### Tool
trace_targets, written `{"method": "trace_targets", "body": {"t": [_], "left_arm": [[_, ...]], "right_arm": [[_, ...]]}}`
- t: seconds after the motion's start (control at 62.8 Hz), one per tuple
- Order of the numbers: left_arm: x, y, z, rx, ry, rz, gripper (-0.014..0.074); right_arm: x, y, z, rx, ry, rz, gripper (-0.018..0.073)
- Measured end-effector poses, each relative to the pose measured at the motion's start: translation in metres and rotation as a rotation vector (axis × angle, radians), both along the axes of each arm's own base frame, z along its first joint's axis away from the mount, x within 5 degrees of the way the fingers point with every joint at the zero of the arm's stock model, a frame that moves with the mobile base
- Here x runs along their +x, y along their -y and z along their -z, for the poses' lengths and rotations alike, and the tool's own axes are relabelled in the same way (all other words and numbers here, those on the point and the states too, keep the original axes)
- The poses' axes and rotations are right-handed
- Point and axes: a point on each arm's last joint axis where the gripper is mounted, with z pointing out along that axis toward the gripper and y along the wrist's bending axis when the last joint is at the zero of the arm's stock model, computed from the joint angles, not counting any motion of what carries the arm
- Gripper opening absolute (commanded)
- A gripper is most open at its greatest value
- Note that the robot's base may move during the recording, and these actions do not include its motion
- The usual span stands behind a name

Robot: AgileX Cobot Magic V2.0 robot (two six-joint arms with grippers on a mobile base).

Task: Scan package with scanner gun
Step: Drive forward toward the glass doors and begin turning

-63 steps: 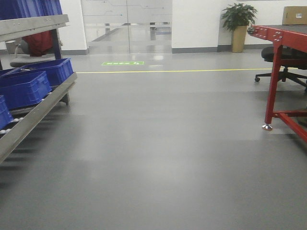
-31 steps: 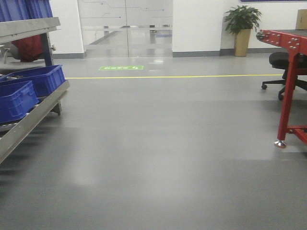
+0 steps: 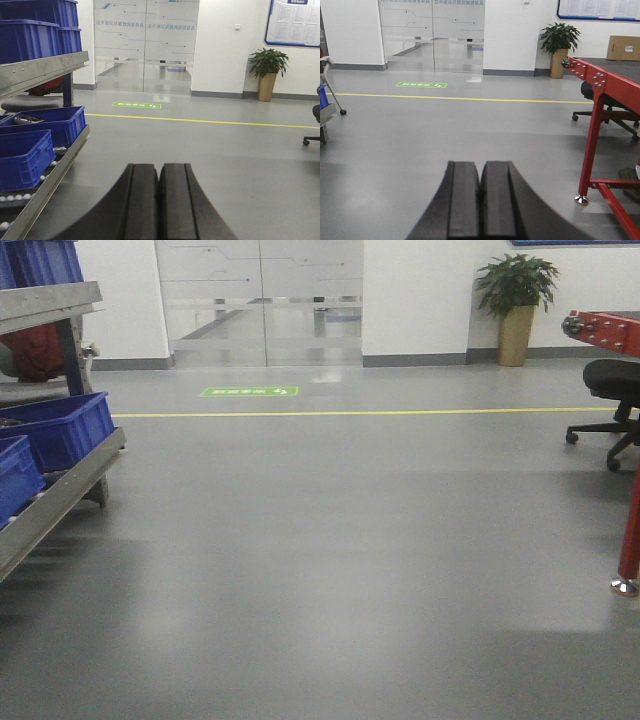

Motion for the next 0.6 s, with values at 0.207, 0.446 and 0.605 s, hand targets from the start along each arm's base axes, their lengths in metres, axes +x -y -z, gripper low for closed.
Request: {"method": "trace_targets", "body": {"t": [0.207,0.446,0.605], "left_arm": [[0.0,0.0,0.0,0.0,0.0,0.0,-0.01],[0.0,0.0,0.0,0.0,0.0,0.0,-0.01],[0.0,0.0,0.0,0.0,0.0,0.0,-0.01]], "right_arm": [[0.0,0.0,0.0,0.0,0.0,0.0,-0.0162],[0.0,0.0,0.0,0.0,0.0,0.0,-0.0162],[0.0,0.0,0.0,0.0,0.0,0.0,-0.0162]]}}
